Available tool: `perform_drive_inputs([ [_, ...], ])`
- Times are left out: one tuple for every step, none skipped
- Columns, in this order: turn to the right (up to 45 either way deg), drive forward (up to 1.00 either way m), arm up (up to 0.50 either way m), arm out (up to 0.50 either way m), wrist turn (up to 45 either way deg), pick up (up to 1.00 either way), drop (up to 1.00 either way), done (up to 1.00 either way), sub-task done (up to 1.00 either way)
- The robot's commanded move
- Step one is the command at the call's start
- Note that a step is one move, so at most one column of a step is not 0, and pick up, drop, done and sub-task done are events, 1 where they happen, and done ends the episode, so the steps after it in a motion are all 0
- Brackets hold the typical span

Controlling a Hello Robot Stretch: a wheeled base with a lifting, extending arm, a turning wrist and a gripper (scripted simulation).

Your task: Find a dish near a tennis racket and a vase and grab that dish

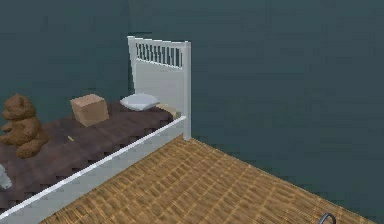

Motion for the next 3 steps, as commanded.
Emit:
perform_drive_inputs([
  [0.0,0.00,-0.30,0.00,0.0,0.00,0.00,0.00,0.00],
  [0.0,0.00,0.00,0.00,0.0,1.00,0.00,0.00,0.00],
  [0.0,0.00,0.10,0.00,0.0,0.00,0.00,0.00,0.00],
])
